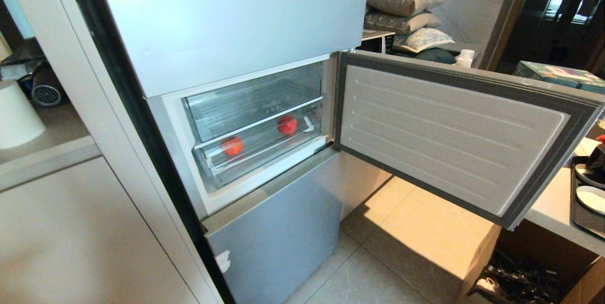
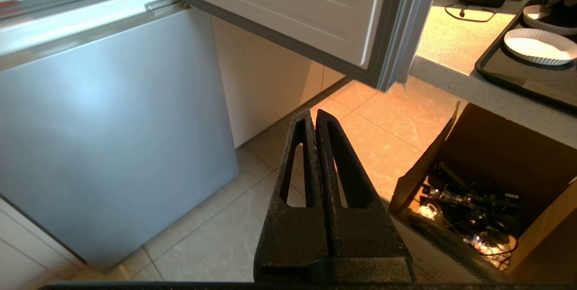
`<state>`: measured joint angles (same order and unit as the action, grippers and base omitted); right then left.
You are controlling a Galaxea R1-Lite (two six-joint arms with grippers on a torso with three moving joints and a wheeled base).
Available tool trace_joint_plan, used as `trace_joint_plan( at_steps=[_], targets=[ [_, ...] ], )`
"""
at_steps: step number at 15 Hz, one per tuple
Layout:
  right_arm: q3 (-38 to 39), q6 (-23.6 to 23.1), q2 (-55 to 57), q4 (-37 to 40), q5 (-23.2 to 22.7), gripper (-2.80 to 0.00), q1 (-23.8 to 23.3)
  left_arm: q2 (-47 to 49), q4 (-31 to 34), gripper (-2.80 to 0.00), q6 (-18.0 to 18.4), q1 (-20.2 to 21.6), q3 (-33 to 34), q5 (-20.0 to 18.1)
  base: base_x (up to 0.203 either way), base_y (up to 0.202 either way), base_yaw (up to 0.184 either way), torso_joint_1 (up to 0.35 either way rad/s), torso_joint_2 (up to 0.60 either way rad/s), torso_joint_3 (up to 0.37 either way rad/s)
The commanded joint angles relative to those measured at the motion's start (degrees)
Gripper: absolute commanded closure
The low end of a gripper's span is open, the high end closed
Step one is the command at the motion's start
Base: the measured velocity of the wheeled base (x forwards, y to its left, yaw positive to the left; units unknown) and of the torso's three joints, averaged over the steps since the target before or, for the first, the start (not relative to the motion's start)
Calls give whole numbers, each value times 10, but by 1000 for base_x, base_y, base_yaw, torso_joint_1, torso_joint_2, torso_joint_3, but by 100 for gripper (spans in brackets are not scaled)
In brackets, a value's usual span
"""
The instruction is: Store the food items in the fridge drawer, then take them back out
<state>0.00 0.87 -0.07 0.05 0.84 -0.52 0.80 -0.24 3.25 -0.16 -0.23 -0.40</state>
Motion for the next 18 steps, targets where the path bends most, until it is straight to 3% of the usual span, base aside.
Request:
trace_joint_plan(
  at_steps=[1, 9, 18],
  targets=[
    [0, 6, 1, 0, 2, 0, 0, -9, -1, 0, -20, 1, 3, 4, 0, 0, 0, 0, 0, 0],
    [0, 13, 1, 0, 8, 0, 0, -9, -1, 0, -20, 1, 3, 4, 0, 0, 0, 0, 0, 0],
    [0, 14, 1, 0, 8, 0, 0, -9, -1, 0, -20, 1, 3, 4, 2, -6, 162, 2, 3, 3]
  ],
)
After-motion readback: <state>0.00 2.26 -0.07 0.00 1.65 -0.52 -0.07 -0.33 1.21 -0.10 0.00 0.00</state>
